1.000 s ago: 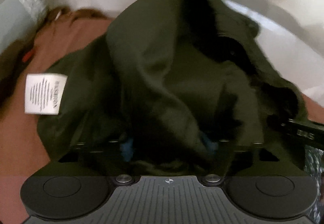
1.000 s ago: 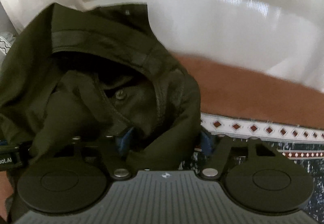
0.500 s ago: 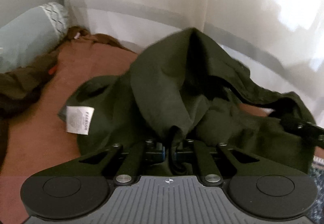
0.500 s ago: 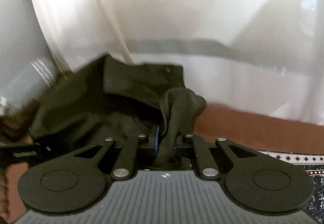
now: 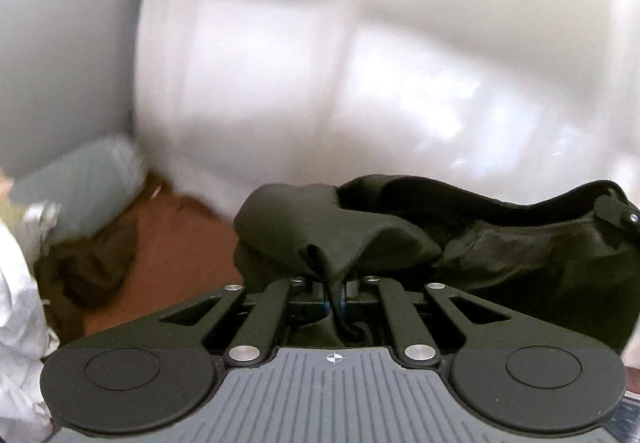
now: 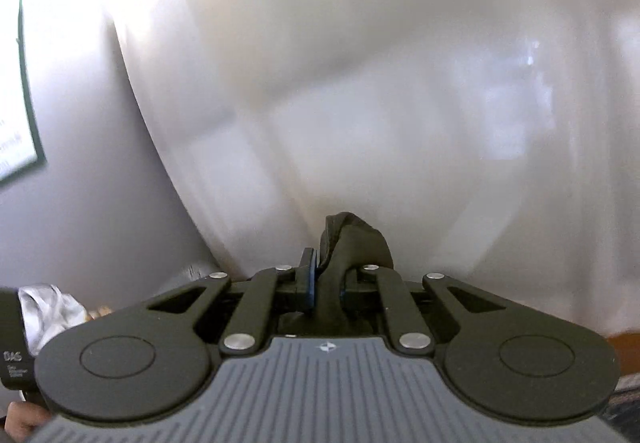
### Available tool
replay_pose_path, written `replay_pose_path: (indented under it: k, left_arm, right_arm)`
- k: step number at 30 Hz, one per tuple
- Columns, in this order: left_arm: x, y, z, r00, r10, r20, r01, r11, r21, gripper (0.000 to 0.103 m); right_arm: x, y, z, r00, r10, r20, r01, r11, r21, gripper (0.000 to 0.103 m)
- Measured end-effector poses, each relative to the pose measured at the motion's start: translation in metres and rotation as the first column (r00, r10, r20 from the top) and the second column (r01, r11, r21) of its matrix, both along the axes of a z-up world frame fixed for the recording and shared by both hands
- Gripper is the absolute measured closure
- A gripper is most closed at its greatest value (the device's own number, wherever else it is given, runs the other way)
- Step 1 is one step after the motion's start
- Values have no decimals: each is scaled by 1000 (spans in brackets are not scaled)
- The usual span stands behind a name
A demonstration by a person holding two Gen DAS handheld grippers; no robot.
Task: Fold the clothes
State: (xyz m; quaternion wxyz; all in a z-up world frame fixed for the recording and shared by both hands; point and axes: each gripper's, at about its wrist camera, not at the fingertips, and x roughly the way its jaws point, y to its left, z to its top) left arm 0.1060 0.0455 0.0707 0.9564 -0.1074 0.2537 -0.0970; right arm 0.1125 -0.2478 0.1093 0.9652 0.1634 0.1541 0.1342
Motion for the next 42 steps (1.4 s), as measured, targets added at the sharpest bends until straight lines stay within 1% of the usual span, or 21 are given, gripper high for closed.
replay_pose_path:
  k: [4,7,9,11,13,16,18,20,21,22,24,26,28,30,32,33,34,38,40,41,42]
  left_arm:
    - [-58,-37,20,990,-140,4,140,989,-37,103]
    - [-94,-68,0,964,-254,-78,252,967,-43,103]
    - [-110,-87,-32,937,-302,-175,301,953,-32,103]
    - [-121,-106,-75,897,-325,-300,336,942,-14,103]
    - [-132,-124,-118,842,-339,-419,373,928,0,103]
    - [-148,-151,-182,740,-341,-580,429,903,15,102]
    - [-152,-159,-203,716,-324,-618,457,887,64,100]
    - [-157,-162,-198,724,-315,-614,466,879,99,91]
    - [-159,-164,-196,728,-311,-612,471,875,116,68]
    - [-162,-165,-194,732,-306,-609,475,870,133,61]
    - [-166,-168,-189,739,-298,-604,483,860,168,58]
    - [-173,-172,-182,749,-292,-595,490,849,200,53]
    - [-183,-179,-156,770,-326,-548,508,834,218,44]
    - [-192,-195,-135,776,-385,-499,550,801,237,40]
    - [-196,-221,-127,753,-478,-452,620,745,245,36]
    - [-200,-234,-126,735,-521,-433,653,716,246,30]
    - [-207,-248,-129,711,-560,-425,686,685,244,26]
    - [-233,-300,-153,593,-698,-401,802,555,220,26]
    - [-239,-321,-174,540,-724,-429,838,509,195,26]
    - [-240,-329,-183,524,-725,-447,848,496,189,26]
    - [-240,-335,-191,520,-720,-459,849,492,190,26]
  right_arm:
    - [-68,-65,51,996,-51,68,52,999,-15,91]
    - [-125,-115,58,993,-110,53,113,992,-51,91]
    - [-165,-148,44,988,-153,-24,151,986,-64,91]
    - [-196,-171,21,972,-194,-130,182,978,-100,91]
    - [-216,-191,-23,934,-239,-265,216,970,-114,91]
    - [-241,-209,-101,838,-285,-465,257,958,-124,91]
    - [-260,-214,-149,769,-300,-564,266,953,-145,91]
    - [-266,-209,-187,735,-301,-607,264,952,-153,91]
    - [-269,-207,-203,725,-302,-619,265,952,-154,91]
    - [-274,-208,-213,716,-298,-631,266,952,-149,91]
    - [-281,-206,-225,700,-286,-654,263,955,-137,90]
    - [-289,-208,-225,704,-278,-654,256,958,-132,87]
    - [-290,-213,-224,713,-281,-643,264,956,-125,83]
    - [-290,-219,-225,719,-283,-635,286,953,-100,83]
    - [-289,-228,-228,723,-278,-632,309,949,-64,84]
    - [-288,-231,-229,726,-277,-630,318,947,-49,84]
    - [-288,-234,-229,728,-275,-628,326,945,-35,84]
    - [-292,-246,-227,736,-259,-626,351,936,25,84]
    - [-292,-253,-227,733,-249,-633,360,932,49,83]
    - [-292,-257,-227,730,-242,-640,359,931,58,82]
    - [-292,-259,-227,728,-231,-645,349,935,59,80]
